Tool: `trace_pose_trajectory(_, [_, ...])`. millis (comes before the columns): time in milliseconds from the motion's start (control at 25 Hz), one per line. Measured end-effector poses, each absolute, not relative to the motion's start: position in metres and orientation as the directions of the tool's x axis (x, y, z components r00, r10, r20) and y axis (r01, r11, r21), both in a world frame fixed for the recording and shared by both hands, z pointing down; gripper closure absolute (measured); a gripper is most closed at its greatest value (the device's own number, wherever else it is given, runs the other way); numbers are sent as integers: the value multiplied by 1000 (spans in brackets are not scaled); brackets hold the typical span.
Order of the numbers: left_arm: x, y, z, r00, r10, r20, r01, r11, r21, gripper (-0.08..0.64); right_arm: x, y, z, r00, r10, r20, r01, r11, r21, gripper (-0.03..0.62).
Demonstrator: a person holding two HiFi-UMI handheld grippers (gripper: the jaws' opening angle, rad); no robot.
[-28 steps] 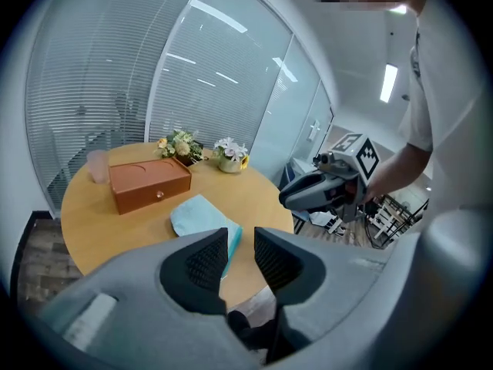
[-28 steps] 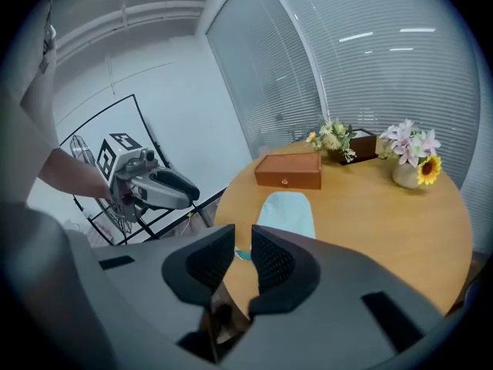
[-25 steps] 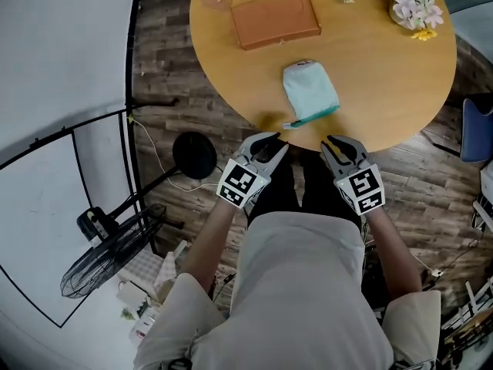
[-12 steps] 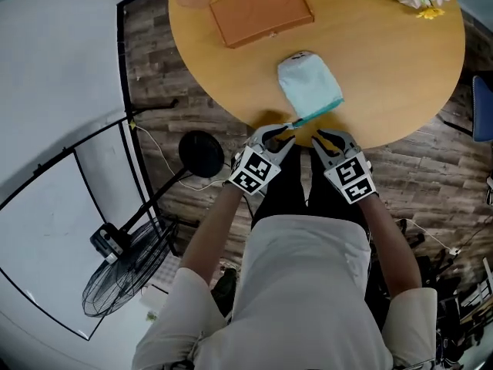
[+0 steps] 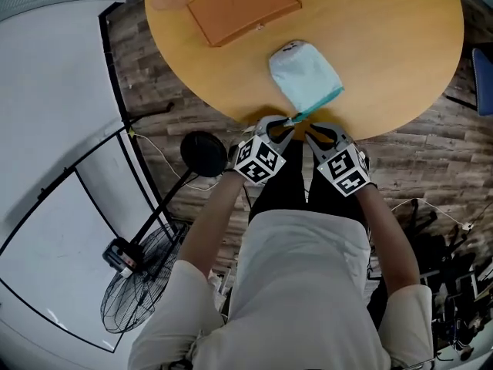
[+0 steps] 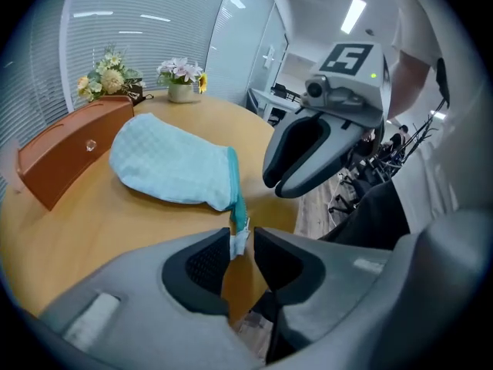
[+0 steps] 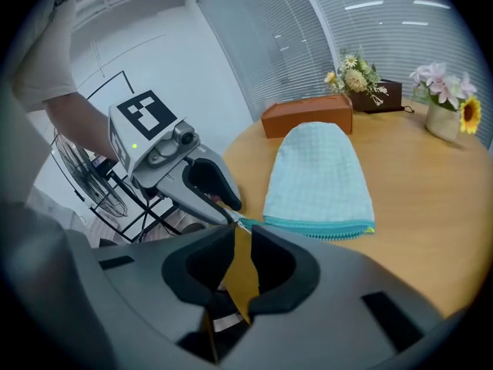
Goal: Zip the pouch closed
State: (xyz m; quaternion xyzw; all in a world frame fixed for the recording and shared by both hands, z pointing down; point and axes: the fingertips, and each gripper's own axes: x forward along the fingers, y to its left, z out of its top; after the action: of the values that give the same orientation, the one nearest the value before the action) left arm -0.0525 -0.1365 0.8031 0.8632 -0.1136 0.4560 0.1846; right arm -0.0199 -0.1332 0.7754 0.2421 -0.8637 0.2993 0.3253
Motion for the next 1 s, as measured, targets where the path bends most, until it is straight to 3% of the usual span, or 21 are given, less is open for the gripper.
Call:
trace_pose_trajectory(440, [-57, -137, 808, 584, 64, 810, -322, -897, 303, 528, -28, -139, 791, -657, -227, 719, -636, 680, -366, 523])
trace_pose_trajectory(1000, [-48, -145, 786, 692, 137, 709, -308, -832, 461, 531, -33, -148, 794, -681, -197, 705, -610, 686, -397, 512])
